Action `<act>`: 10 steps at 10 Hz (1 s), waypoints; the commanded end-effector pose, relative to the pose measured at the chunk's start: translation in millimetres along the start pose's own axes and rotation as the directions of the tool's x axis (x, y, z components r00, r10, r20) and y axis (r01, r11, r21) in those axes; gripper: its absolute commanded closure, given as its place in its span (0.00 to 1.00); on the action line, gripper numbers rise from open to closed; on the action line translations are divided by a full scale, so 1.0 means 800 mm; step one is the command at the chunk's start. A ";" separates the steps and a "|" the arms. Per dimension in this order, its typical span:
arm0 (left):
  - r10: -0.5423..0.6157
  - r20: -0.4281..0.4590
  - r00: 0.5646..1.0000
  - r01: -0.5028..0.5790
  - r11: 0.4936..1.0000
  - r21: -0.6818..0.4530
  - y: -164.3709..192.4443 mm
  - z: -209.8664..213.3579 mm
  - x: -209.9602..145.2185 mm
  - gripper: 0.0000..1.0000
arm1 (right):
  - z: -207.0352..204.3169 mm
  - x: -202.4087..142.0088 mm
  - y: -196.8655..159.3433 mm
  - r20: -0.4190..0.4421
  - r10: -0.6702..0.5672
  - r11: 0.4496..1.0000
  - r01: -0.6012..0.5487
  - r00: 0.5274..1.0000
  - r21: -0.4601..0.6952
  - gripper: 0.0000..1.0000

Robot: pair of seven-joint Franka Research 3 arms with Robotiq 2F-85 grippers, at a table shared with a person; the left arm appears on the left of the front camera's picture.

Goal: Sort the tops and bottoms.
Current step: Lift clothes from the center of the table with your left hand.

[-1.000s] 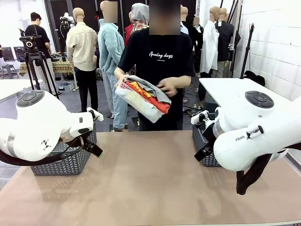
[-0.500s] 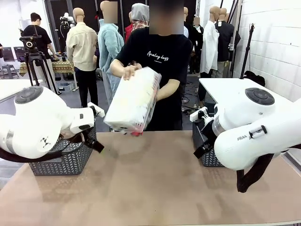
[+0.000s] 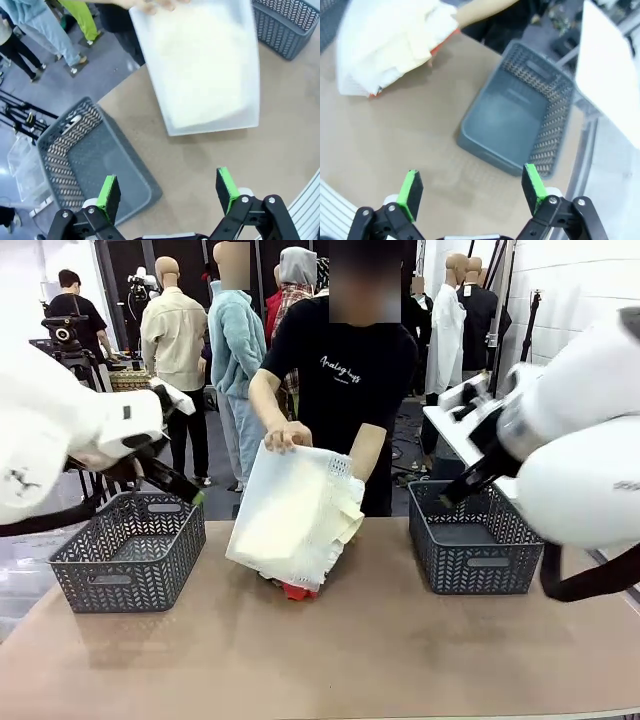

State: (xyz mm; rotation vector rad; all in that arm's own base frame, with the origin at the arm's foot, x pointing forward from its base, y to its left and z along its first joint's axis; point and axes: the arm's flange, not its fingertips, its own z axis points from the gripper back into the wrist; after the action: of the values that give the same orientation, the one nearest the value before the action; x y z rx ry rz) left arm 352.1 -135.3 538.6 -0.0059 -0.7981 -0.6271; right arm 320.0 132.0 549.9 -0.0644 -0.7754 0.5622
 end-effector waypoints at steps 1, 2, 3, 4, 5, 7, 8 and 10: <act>0.017 -0.050 0.999 -0.017 1.000 0.003 0.030 0.017 -0.051 0.00 | 0.018 -0.062 -0.023 0.022 -0.072 0.996 0.071 0.997 0.046 0.00; 0.053 -0.055 0.997 -0.053 0.999 -0.012 0.048 0.022 -0.067 0.00 | 0.028 -0.077 -0.040 0.063 -0.112 0.990 0.106 0.992 0.094 0.00; 0.078 -0.051 0.996 -0.079 0.996 -0.026 0.062 0.027 -0.080 0.00 | 0.030 -0.088 -0.053 0.078 -0.142 0.984 0.132 0.987 0.120 0.00; 0.103 -0.035 0.994 -0.104 0.994 -0.028 0.068 0.035 -0.091 0.00 | 0.028 -0.092 -0.060 0.073 -0.155 0.981 0.144 0.985 0.133 0.00; 0.117 -0.015 0.993 -0.118 0.993 -0.032 0.069 0.039 -0.096 0.00 | 0.022 -0.092 -0.062 0.058 -0.153 0.979 0.143 0.987 0.143 0.00; 0.117 -0.020 0.993 -0.118 0.992 -0.036 0.065 0.040 -0.097 0.00 | 0.011 -0.087 -0.062 0.043 -0.137 0.977 0.128 0.990 0.170 0.00; 0.116 -0.018 0.993 -0.117 0.992 -0.037 0.067 0.038 -0.095 0.00 | 0.005 -0.086 -0.063 0.038 -0.137 0.976 0.128 0.990 0.176 0.00; 0.116 -0.013 0.993 -0.117 0.992 -0.041 0.067 0.035 -0.094 0.00 | 0.000 -0.086 -0.064 0.034 -0.140 0.975 0.132 0.990 0.180 0.00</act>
State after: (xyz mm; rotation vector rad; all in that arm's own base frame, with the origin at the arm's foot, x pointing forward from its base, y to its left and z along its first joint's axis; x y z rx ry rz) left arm 350.4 -47.7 555.8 -0.0647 -0.7635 -0.5169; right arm 327.1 59.6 557.1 0.1419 -0.7517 0.4792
